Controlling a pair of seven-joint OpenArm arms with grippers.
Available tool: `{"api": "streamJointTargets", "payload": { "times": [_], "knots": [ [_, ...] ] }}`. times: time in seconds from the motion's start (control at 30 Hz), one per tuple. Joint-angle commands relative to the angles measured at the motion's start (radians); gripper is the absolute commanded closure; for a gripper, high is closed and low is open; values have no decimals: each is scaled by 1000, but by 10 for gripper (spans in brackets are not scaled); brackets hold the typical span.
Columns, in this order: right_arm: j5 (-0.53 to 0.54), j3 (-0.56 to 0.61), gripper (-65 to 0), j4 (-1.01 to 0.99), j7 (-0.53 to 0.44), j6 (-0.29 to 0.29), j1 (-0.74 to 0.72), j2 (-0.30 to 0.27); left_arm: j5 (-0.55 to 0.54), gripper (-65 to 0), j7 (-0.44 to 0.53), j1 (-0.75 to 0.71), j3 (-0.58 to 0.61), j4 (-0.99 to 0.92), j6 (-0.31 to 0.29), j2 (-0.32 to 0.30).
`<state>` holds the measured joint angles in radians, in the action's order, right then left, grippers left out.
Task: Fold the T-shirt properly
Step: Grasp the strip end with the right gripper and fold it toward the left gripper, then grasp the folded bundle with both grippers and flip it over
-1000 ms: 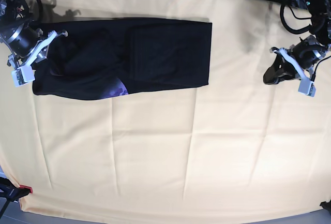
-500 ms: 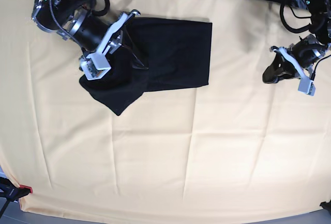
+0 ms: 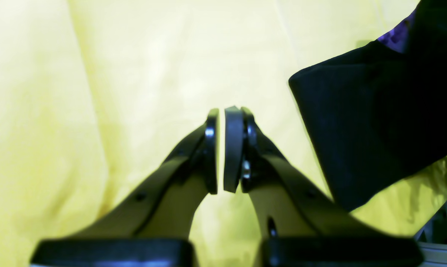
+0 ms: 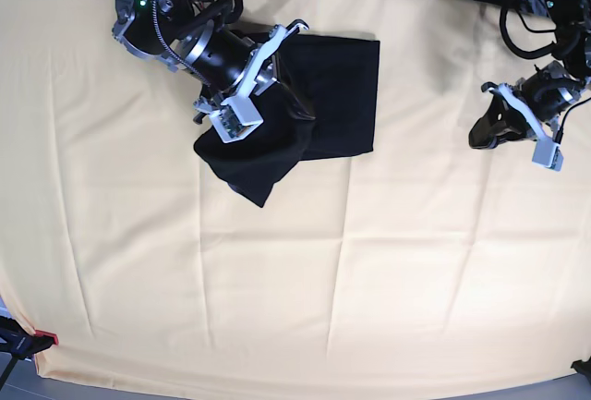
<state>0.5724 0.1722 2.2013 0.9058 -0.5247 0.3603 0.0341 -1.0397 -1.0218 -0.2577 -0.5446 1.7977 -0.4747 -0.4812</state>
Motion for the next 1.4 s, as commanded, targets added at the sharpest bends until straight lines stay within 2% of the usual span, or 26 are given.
{"api": "streamJointTargets", "payload": {
  "times": [0.0, 0.17, 0.3, 0.33, 0.43, 0.47, 0.5, 0.53, 0.57, 0.83, 0.97, 1.0, 1.03, 1.07, 1.13, 1.2, 1.27, 1.37],
  "knots": [
    [18, 16, 0, -14, -27, -6, -18, 5, -22, -48, 19, 6, -7, 14, -3, -17],
    [18, 92, 0, -138, -27, -7, -91, 5, -29, -48, 19, 6, -8, 14, -3, -17],
    [18, 146, 0, -155, -22, -6, -126, 5, -28, -48, 19, 6, -8, 14, -3, -17],
    [21, 155, -70, -155, -20, -6, -130, 5, -28, -48, 19, 6, -7, 14, -3, -17],
    [72, 172, -370, -155, -2, -33, -152, 5, -29, -48, 19, 6, -7, 14, -3, -17],
    [100, 175, -437, -155, 7, -58, -163, 5, -28, -48, 19, 6, -7, 14, -3, -17],
    [128, 175, -466, -155, 15, -103, -174, 5, -28, -48, 19, 6, -7, 14, -3, -17],
    [152, 175, -467, -154, 23, -159, -187, 5, -28, -48, 19, 6, -7, 14, -3, -17],
    [170, 175, -467, -153, 30, -173, -202, 5, -28, -48, 19, 6, -8, 14, -3, -17],
    [185, 174, -467, -99, 54, -173, -277, 4, -28, -48, 19, 6, -8, 14, -3, -17],
    [123, 174, -460, -65, 104, -173, -277, 4, -28, -48, 19, 6, -7, 14, -3, -18],
    [97, 174, -430, -63, 109, -173, -277, 4, -28, -47, 19, 6, -7, 14, -3, -18],
    [65, 174, -372, -63, 109, -173, -277, 4, -29, -41, 19, 6, -7, 14, -3, -18],
    [22, 174, -269, -63, 109, -172, -277, 4, -35, -14, 18, 6, -7, 14, -3, -18],
    [-66, 174, -23, -63, 109, -131, -277, 2, -43, 0, 18, 6, -7, 14, -5, -18],
    [-120, 174, 0, -63, 109, -91, -271, -4, -63, 0, 18, 6, -7, 14, -46, -18],
    [-129, 174, 0, -63, 109, -86, -256, -14, -90, 0, 12, 6, -7, 14, -77, -20],
    [-124, 174, 0, -62, 132, -150, -212, -39, -111, 0, -6, 6, -7, 14, -84, -20]
  ]
}}
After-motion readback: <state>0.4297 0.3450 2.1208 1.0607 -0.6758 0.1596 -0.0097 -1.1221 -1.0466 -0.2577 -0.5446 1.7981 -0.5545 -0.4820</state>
